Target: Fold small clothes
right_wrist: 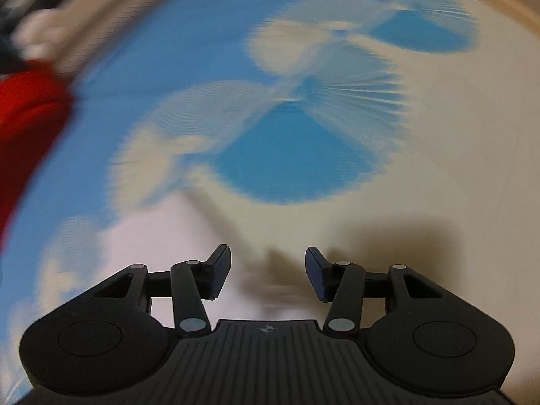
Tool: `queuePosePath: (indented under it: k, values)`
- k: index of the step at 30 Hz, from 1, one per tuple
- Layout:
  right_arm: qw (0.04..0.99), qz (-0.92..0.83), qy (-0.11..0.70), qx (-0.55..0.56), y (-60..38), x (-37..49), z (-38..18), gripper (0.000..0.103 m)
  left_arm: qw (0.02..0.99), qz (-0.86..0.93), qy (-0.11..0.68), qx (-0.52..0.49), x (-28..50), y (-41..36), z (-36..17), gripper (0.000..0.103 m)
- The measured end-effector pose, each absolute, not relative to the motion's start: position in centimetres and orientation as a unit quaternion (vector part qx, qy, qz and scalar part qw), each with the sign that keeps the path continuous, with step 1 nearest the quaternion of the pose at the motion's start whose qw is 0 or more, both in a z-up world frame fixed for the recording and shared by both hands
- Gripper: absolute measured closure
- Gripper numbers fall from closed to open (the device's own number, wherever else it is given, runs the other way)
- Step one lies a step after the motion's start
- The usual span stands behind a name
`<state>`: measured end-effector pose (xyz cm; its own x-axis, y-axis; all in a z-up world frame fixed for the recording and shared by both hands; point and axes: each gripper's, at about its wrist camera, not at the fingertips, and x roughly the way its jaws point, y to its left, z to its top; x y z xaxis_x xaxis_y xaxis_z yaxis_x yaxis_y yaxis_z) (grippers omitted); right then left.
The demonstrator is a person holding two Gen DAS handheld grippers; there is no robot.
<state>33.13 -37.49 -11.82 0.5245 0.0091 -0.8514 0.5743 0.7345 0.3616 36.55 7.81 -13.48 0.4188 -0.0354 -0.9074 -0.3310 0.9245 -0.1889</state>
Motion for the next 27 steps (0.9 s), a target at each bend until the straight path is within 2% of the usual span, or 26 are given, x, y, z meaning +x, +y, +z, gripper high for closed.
queuePosePath:
  k: [3,4,5,6,8,10,12,15,16,18,20,24,27]
  values:
    - [0.8,-0.138,0.486,0.325,-36.6,34.0,-13.1,0.052,0.79,0.114,0.583,-0.153,36.4,8.4,-16.4,0.087]
    - [0.782,-0.158,0.514,0.316,-36.8,34.1,-14.2,0.052,0.778,0.121,0.598,-0.151,36.2,8.8,-17.4,0.075]
    - [0.76,-0.189,0.541,0.308,-37.3,33.9,-15.5,0.046,0.775,0.121,0.601,-0.157,36.0,9.1,-17.7,0.072]
    - [0.744,-0.208,0.552,0.314,-37.8,33.6,-16.3,0.046,0.776,0.12,0.599,-0.157,36.0,9.2,-17.4,0.072]
    - [0.742,-0.211,0.542,0.333,-38.1,33.3,-16.2,0.048,0.793,0.121,0.578,-0.15,36.0,9.1,-15.7,0.073]
    - [0.784,-0.195,0.503,0.307,-37.0,33.5,-14.3,0.05,0.809,0.117,0.557,-0.145,35.9,9.0,-14.6,0.073]
    - [0.824,-0.173,0.467,0.272,-36.0,33.8,-13.0,0.049,0.803,0.115,0.571,-0.127,36.0,8.6,-15.4,0.073]
    - [0.794,-0.167,0.513,0.28,-36.5,34.3,-15.1,0.048,0.778,0.12,0.606,-0.115,35.6,8.7,-17.7,0.069]
    - [0.769,-0.185,0.543,0.28,-37.0,34.1,-16.6,0.045,0.78,0.12,0.604,-0.115,35.4,8.7,-17.3,0.069]
    - [0.754,-0.197,0.547,0.305,-37.8,33.4,-17.5,0.043,0.795,0.122,0.584,-0.111,35.2,8.7,-15.6,0.07]
    - [0.771,-0.195,0.54,0.274,-37.3,33.4,-16.1,0.043,0.813,0.117,0.559,-0.111,34.7,8.4,-13.7,0.07]
    - [0.82,-0.198,0.484,0.232,-36.5,31.9,-12.0,0.047,0.839,0.097,0.532,-0.067,33.5,6.1,-10.1,0.068]
    - [0.858,-0.176,0.436,0.207,-35.7,29.7,-8.2,0.048,0.855,0.089,0.505,-0.077,31.1,4.5,-6.6,0.068]
